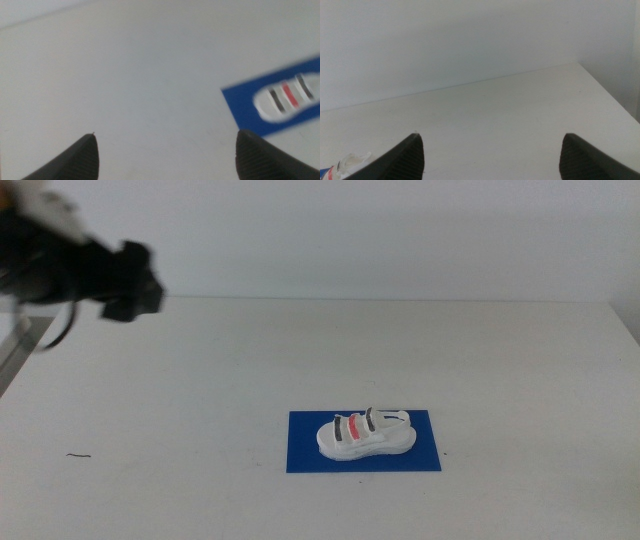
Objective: Use one arm to grab the shoe from the table and place it on the mat.
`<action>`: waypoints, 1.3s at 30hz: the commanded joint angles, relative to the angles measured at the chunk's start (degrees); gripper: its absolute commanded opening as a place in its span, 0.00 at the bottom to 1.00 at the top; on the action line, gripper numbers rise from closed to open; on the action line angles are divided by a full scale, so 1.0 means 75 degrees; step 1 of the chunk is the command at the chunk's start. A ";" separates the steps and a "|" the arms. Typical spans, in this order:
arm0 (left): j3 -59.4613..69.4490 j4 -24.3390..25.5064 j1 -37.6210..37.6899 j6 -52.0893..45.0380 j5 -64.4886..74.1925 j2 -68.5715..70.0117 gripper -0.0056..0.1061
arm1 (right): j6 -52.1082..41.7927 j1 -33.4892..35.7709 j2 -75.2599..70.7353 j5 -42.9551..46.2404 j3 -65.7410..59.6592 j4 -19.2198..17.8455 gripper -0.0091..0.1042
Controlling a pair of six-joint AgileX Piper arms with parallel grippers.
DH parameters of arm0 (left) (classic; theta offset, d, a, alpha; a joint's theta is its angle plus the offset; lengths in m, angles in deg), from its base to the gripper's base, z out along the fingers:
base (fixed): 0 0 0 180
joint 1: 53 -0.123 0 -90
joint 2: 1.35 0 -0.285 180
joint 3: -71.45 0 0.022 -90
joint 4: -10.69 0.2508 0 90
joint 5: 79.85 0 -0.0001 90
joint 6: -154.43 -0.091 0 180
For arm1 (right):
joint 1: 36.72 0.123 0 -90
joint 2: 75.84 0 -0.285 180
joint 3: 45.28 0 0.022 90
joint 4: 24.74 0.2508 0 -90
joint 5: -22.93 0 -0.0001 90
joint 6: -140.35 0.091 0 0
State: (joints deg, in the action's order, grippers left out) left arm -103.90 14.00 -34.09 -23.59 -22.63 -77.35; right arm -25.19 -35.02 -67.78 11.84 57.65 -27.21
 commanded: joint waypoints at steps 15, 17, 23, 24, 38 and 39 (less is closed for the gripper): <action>0.7148 -0.0755 -0.2643 0.0201 -0.7256 0.5204 0.89 | -0.0039 -0.0002 -0.0036 0.0059 -0.0019 -0.0044 0.78; 0.7784 -0.0755 -0.2969 0.0201 -0.7256 0.5988 0.89 | -0.0039 -0.0002 -0.0036 0.0059 -0.0019 -0.0044 0.78; 0.9175 -0.0682 -0.3190 0.0389 -0.7170 0.7976 0.89 | -0.0039 -0.0002 -0.0036 0.0059 -0.0019 -0.0044 0.78; 0.9364 -0.0621 -0.3147 0.0389 -0.7170 0.8297 0.89 | -0.0039 -0.0002 -0.0036 0.0059 -0.0019 -0.0044 0.78; 0.9676 -0.0553 -0.3054 0.0385 -0.6912 0.9094 0.89 | -0.0039 -0.0002 -0.0036 0.0059 -0.0019 -0.0044 0.78; 0.9676 -0.0553 -0.3054 0.0385 -0.6921 0.9094 0.89 | -0.0039 -0.0002 -0.0036 0.0059 -0.0019 -0.0044 0.78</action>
State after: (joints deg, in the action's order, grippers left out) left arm -31.31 9.80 -57.18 -21.13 -73.38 -9.40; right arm -25.19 -35.02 -67.78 11.84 57.65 -27.21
